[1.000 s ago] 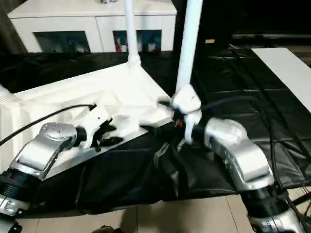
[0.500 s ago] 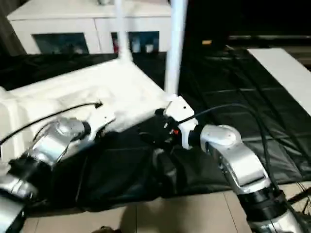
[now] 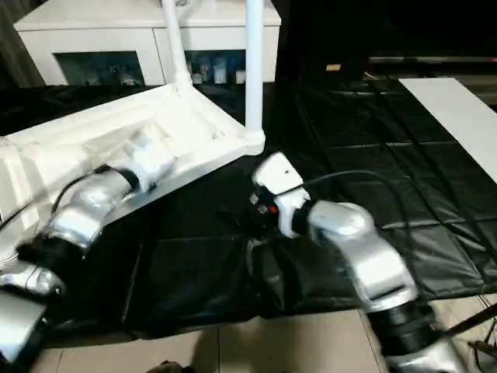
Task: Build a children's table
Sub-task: Rotate table base
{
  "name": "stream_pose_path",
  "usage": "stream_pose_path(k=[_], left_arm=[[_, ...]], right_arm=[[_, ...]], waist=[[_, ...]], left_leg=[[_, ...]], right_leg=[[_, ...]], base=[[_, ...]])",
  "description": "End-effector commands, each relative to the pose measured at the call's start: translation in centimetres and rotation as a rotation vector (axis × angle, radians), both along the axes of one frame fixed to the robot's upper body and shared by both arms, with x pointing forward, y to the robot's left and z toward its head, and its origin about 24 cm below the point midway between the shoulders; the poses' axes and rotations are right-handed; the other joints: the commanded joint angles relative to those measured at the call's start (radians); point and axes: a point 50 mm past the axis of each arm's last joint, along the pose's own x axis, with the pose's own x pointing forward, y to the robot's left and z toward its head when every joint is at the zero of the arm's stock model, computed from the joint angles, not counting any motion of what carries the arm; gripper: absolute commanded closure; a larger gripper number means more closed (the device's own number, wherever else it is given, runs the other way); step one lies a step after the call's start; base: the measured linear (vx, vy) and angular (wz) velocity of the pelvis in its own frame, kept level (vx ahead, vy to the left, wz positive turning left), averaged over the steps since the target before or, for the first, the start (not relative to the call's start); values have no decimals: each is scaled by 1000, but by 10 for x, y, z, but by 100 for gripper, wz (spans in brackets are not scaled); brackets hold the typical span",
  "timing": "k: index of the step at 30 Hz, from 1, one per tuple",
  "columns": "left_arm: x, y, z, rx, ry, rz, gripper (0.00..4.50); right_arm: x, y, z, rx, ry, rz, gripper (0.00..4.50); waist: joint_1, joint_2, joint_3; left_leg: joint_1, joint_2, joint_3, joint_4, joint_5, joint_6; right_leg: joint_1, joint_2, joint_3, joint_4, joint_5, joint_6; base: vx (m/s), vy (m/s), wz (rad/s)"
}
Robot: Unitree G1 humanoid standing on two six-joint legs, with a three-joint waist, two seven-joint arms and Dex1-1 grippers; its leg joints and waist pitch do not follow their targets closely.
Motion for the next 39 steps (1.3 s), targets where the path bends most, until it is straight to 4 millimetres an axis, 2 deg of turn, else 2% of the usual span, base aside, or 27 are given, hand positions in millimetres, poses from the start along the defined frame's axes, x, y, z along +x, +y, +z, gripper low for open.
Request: stream_pose_path(k=[1,3,4,5,6,7,9,10,12,13,14,15,16,17,18,20,21,22,23,24,26,29,31,33,36,38,39], left_arm=[[-11,7,12,-163,-98,6,195],[-27,12,24,-244,-231,9,195],[-36,13,30,-241,-313,7,195],[-43,15,35,-222,-383,-1,176],[-46,15,37,-216,-404,-4,176],[-54,18,43,-211,-484,26,165],[-70,30,59,-173,-658,126,153],[-73,32,61,-164,-682,147,153],[-79,41,69,-119,-746,264,124],[-79,43,69,-116,-749,278,124],[-83,53,76,-79,-794,413,119],[-85,57,79,-64,-817,470,119],[-85,57,79,-64,-817,470,115],[-89,70,88,-47,-866,614,97],[-89,78,92,-42,-879,683,83],[-92,86,97,-45,-919,773,76],[-94,96,100,-43,-946,877,75],[-94,96,100,-43,-946,877,66],[-95,103,100,-55,-942,957,50],[-97,111,102,-46,-959,1080,38],[-99,115,104,-43,-987,1162,34],[-101,118,104,-39,-999,1227,8],[-101,120,104,-33,-1005,1247,8],[-106,123,107,5,-1059,1351,8],[-112,128,108,67,-1112,1461,8],[-114,126,111,108,-1161,1465,8],[-113,119,117,125,-1219,1369,8]], right_arm=[[4,-11,-3,18,-21,-109,0],[3,-14,-4,69,-42,-182,0],[2,-15,-4,96,-49,-206,0],[1,-15,-4,116,-54,-217,0],[1,-15,-4,121,-55,-219,0],[0,-15,-3,142,-58,-222,0],[-3,-11,-4,162,-71,-206,0],[-4,-11,-4,165,-71,-202,0],[-5,-8,-6,154,-77,-183,0],[-5,-8,-6,154,-77,-183,0],[-5,-7,-7,153,-80,-187,0],[-4,-7,-8,153,-81,-192,0],[-4,-7,-8,153,-81,-192,0],[-4,-7,-8,163,-75,-200,0],[-4,-7,-9,165,-70,-199,0],[-4,-7,-9,163,-68,-193,0],[-5,-6,-10,156,-70,-184,0],[-5,-6,-10,156,-70,-184,0],[-5,-6,-10,157,-72,-184,0],[-5,-7,-10,160,-72,-184,0],[-6,-7,-11,160,-69,-183,0],[-6,-7,-12,157,-66,-178,0],[-6,-6,-12,156,-66,-177,0],[-6,-7,-12,146,-64,-170,0],[-5,-7,-12,139,-65,-166,0],[-5,-8,-12,139,-65,-166,0],[-6,-8,-13,137,-65,-166,0]], waist=[[7,1,-78],[3,5,-74],[3,8,-73],[1,5,-69],[2,6,-68],[2,15,-65],[-7,11,-58],[-10,11,-58],[-13,14,-58],[-15,12,-58],[-16,14,-58],[-18,14,-56],[-19,14,-57],[-20,8,-58],[-19,11,-59],[-23,11,-58],[-23,10,-59],[-22,12,-60],[-22,13,-61],[-24,10,-62],[-22,11,-63],[-28,7,-69],[-28,6,-72],[-29,0,-75],[-28,2,-80],[-26,-1,-79],[-24,1,-77]], left_leg=[[25,67,-30,-75,-226,20],[25,63,-27,-79,-258,15],[26,63,-28,-81,-279,9],[25,64,-30,-85,-309,2],[28,63,-30,-86,-327,-3],[35,64,-31,-87,-361,-17],[33,66,-35,-94,-413,-41],[34,68,-36,-95,-419,-46],[34,64,-37,-94,-426,-54],[36,63,-37,-92,-425,-54],[37,63,-36,-92,-425,-55],[36,63,-39,-92,-429,-57],[36,61,-40,-91,-426,-55],[34,60,-38,-90,-419,-49],[35,60,-40,-89,-414,-49],[34,58,-40,-88,-414,-46],[35,57,-41,-87,-409,-44],[34,58,-42,-86,-400,-41],[33,57,-41,-86,-394,-38],[33,58,-40,-85,-394,-37],[29,57,-42,-84,-368,-26],[19,54,-42,-79,-316,-5],[17,53,-41,-75,-284,12],[14,53,-40,-70,-235,35],[12,52,-40,-62,-181,61],[13,51,-37,-59,-163,86],[16,52,-36,-59,-174,86]], right_leg=[[38,-76,54,-56,-67,-252],[34,-65,53,-62,-88,-231],[34,-66,55,-65,-110,-217],[35,-67,55,-70,-145,-196],[32,-65,54,-74,-173,-186],[27,-62,56,-76,-215,-169],[29,-61,55,-85,-283,-133],[28,-62,56,-86,-286,-127],[29,-61,56,-85,-302,-116],[26,-60,57,-87,-307,-110],[25,-59,58,-86,-307,-109],[25,-58,57,-86,-309,-106],[25,-58,56,-87,-312,-102],[24,-56,57,-86,-314,-103],[23,-57,57,-85,-309,-104],[22,-53,55,-86,-304,-103],[22,-55,56,-86,-298,-106],[23,-55,55,-85,-279,-109],[23,-54,55,-84,-266,-114],[22,-52,55,-82,-254,-115],[26,-55,55,-80,-229,-119],[33,-56,53,-74,-164,-135],[34,-57,52,-72,-134,-143],[37,-55,52,-65,-77,-156],[38,-54,52,-58,-17,-168],[35,-54,50,-61,-13,-181],[32,-53,50,-64,-36,-181]], base=[[0,0,0],[0,0,0],[0,0,0],[0,0,0],[0,0,0],[0,0,0],[0,0,0],[0,0,0],[0,0,0],[0,0,0],[0,0,0],[0,0,0],[0,0,0],[0,0,0],[0,0,0],[0,0,0],[0,0,0],[0,0,0],[0,0,0],[0,0,0],[0,0,0],[0,0,0],[0,0,0],[0,0,0],[0,0,0],[0,0,0],[0,0,0]])
